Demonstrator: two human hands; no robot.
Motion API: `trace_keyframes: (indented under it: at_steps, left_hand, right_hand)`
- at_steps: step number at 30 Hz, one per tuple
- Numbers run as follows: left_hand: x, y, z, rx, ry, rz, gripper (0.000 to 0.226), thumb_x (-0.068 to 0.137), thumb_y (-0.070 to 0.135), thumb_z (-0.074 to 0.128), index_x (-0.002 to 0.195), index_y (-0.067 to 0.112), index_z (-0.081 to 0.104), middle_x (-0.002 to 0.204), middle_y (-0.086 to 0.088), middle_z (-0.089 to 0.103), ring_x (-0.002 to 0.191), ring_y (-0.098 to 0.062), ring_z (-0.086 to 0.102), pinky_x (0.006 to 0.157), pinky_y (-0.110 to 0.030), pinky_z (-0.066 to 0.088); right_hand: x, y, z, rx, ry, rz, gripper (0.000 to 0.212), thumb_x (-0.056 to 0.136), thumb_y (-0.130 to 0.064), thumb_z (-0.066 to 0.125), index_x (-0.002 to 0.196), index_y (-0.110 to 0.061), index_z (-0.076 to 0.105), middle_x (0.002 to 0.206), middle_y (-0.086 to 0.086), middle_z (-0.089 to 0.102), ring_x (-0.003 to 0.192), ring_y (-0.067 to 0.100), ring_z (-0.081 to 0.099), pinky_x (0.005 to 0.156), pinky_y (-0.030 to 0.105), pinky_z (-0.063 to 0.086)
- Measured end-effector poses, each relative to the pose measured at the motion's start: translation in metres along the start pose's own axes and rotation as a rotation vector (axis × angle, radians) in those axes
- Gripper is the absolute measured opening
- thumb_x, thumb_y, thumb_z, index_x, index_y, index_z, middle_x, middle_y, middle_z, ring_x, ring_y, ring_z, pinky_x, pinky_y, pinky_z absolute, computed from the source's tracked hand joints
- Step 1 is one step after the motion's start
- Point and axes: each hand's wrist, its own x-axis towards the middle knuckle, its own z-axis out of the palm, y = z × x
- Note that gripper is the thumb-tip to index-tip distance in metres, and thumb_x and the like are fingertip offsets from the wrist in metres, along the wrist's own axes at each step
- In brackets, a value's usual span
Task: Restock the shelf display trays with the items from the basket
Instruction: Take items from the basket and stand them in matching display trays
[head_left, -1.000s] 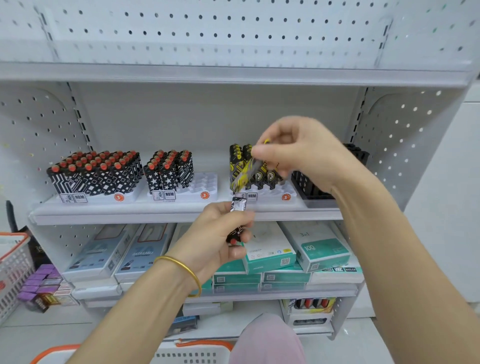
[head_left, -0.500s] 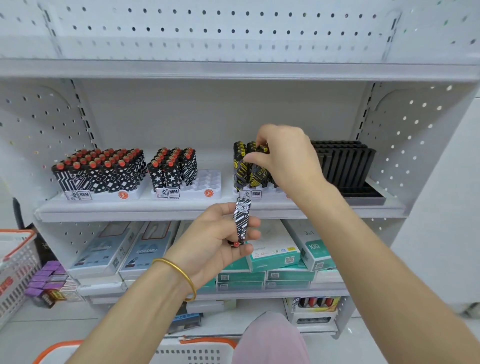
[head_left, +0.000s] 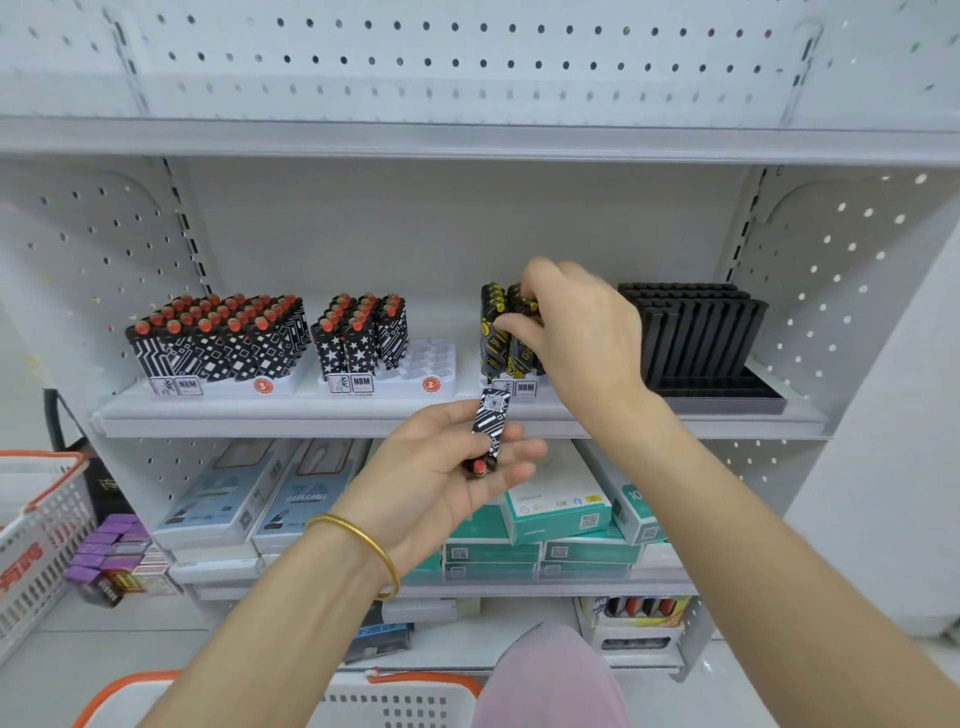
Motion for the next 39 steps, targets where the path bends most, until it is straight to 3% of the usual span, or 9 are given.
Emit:
trace_keyframes:
  at_steps: [3, 7, 13, 18, 22, 24, 27, 31, 39]
  left_hand:
    - [-0.005, 0.007, -0.003, -0.046, 0.029, 0.025, 0.025, 0.094, -0.010, 0.037, 0.109, 0.007, 0.047, 0.098, -0.032, 0.063, 0.080, -0.036, 0.071, 0.068, -0.036, 0.060]
    - [-0.006, 0.018, -0.008, -0.053, 0.081, 0.076, 0.018, 0.097, 0.002, 0.041, 0.109, -0.003, 0.054, 0.105, -0.032, 0.064, 0.089, -0.035, 0.070, 0.073, -0.036, 0.059]
    - [-0.005, 0.038, -0.019, -0.100, 0.090, 0.109, 0.038, 0.101, 0.025, 0.035, 0.107, -0.004, 0.059, 0.101, -0.022, 0.069, 0.085, -0.029, 0.070, 0.076, -0.037, 0.058]
    - [-0.010, 0.050, -0.026, -0.089, 0.069, 0.112, 0.040, 0.101, 0.028, 0.034, 0.113, -0.002, 0.056, 0.103, -0.027, 0.068, 0.089, -0.033, 0.070, 0.077, -0.039, 0.058]
    - [-0.007, 0.050, -0.041, 0.597, 0.379, 0.501, 0.024, 0.099, 0.015, 0.042, 0.118, 0.012, 0.057, 0.090, -0.009, 0.071, 0.068, -0.008, 0.064, 0.056, -0.019, 0.051]
    - [0.000, 0.049, -0.057, 1.137, 0.551, 0.856, 0.030, 0.093, 0.007, 0.044, 0.117, 0.013, 0.061, 0.104, -0.005, 0.063, 0.084, -0.002, 0.055, 0.075, -0.011, 0.041]
    - [0.015, 0.047, -0.077, 1.619, 0.579, 0.999, 0.050, 0.077, 0.001, 0.037, 0.123, 0.004, 0.059, 0.129, -0.014, 0.054, 0.121, -0.030, 0.046, 0.105, -0.027, 0.027]
    - [0.030, 0.043, -0.084, 1.792, 0.521, 0.963, 0.060, 0.073, 0.003, 0.028, 0.128, 0.001, 0.053, 0.139, -0.016, 0.048, 0.132, -0.033, 0.039, 0.105, -0.047, 0.034]
    - [0.038, 0.037, -0.095, 1.785, 0.454, 0.980, 0.063, 0.076, 0.005, 0.023, 0.135, 0.001, 0.045, 0.140, -0.015, 0.047, 0.134, -0.029, 0.037, 0.110, -0.040, 0.031]
  right_hand:
    - [-0.003, 0.002, 0.001, 0.020, 0.036, 0.000, 0.034, 0.089, -0.043, 0.056, 0.099, -0.011, 0.060, 0.101, 0.010, 0.051, 0.090, 0.032, 0.055, 0.061, 0.033, 0.039]
    - [-0.005, -0.002, -0.009, 0.247, 0.116, -0.071, 0.016, 0.090, -0.022, 0.057, 0.100, -0.015, 0.067, 0.096, 0.006, 0.055, 0.084, 0.026, 0.057, 0.069, 0.038, 0.048]
    - [-0.009, -0.028, -0.028, 0.735, -0.374, -0.369, 0.016, 0.079, -0.020, 0.072, 0.095, -0.016, 0.072, 0.086, -0.006, 0.063, 0.077, 0.003, 0.055, 0.070, 0.008, 0.039]
    - [0.001, -0.040, -0.015, 0.698, -0.299, -0.353, 0.016, 0.079, -0.009, 0.070, 0.094, -0.012, 0.070, 0.078, -0.018, 0.056, 0.071, 0.001, 0.055, 0.068, 0.006, 0.039]
    - [0.018, -0.048, -0.009, 0.739, -0.204, -0.118, 0.018, 0.084, -0.009, 0.063, 0.101, -0.014, 0.066, 0.084, -0.005, 0.061, 0.076, 0.006, 0.055, 0.075, 0.016, 0.044]
    - [0.026, -0.053, -0.002, 0.655, -0.207, -0.110, 0.019, 0.087, -0.010, 0.060, 0.105, -0.014, 0.063, 0.086, -0.002, 0.059, 0.081, 0.010, 0.055, 0.078, 0.020, 0.045]
    - [0.034, -0.060, 0.013, 0.547, -0.223, -0.148, 0.018, 0.087, -0.009, 0.058, 0.105, -0.015, 0.061, 0.089, -0.002, 0.060, 0.088, 0.019, 0.058, 0.084, 0.033, 0.047]
    - [0.040, -0.065, 0.032, 0.494, -0.231, -0.159, 0.017, 0.086, -0.007, 0.057, 0.102, -0.013, 0.060, 0.086, -0.002, 0.057, 0.088, 0.023, 0.058, 0.082, 0.034, 0.047]
    - [0.042, -0.066, 0.046, 0.507, -0.212, -0.134, 0.016, 0.086, -0.009, 0.060, 0.102, -0.011, 0.063, 0.085, 0.001, 0.058, 0.078, 0.015, 0.051, 0.074, 0.028, 0.043]
